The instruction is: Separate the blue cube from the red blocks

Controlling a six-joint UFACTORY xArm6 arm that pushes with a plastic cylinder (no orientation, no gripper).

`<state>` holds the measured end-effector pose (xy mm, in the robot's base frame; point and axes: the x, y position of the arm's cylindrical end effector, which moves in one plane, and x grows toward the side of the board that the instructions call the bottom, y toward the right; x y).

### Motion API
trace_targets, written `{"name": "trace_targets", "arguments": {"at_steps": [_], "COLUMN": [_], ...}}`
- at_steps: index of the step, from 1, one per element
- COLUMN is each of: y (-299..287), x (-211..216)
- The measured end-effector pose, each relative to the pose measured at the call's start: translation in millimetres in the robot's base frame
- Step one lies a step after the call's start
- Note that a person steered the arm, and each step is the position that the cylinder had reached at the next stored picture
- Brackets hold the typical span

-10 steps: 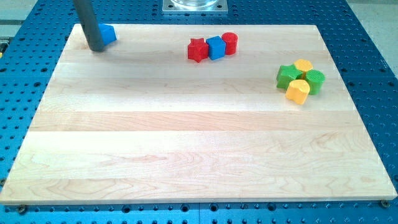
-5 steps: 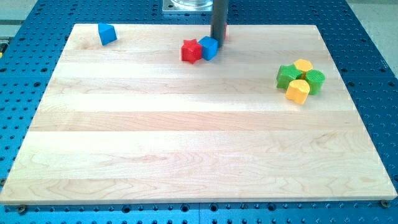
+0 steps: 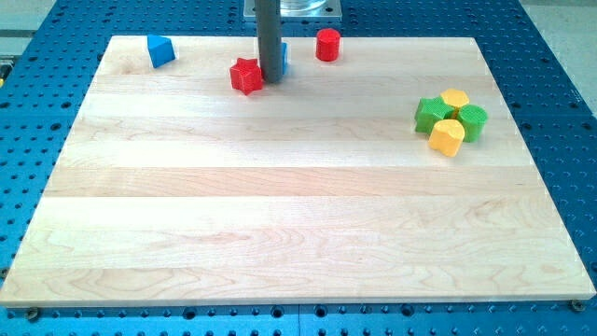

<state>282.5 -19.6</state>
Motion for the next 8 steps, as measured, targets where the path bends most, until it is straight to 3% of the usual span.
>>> {"name": "trace_targets", "arguments": {"at_steps": [1, 2, 3, 4, 8], "y": [67.2, -21.2, -85.1, -55.1, -56.6], "x": [-3.8, -27.7, 4.1, 12.3, 5.0]}}
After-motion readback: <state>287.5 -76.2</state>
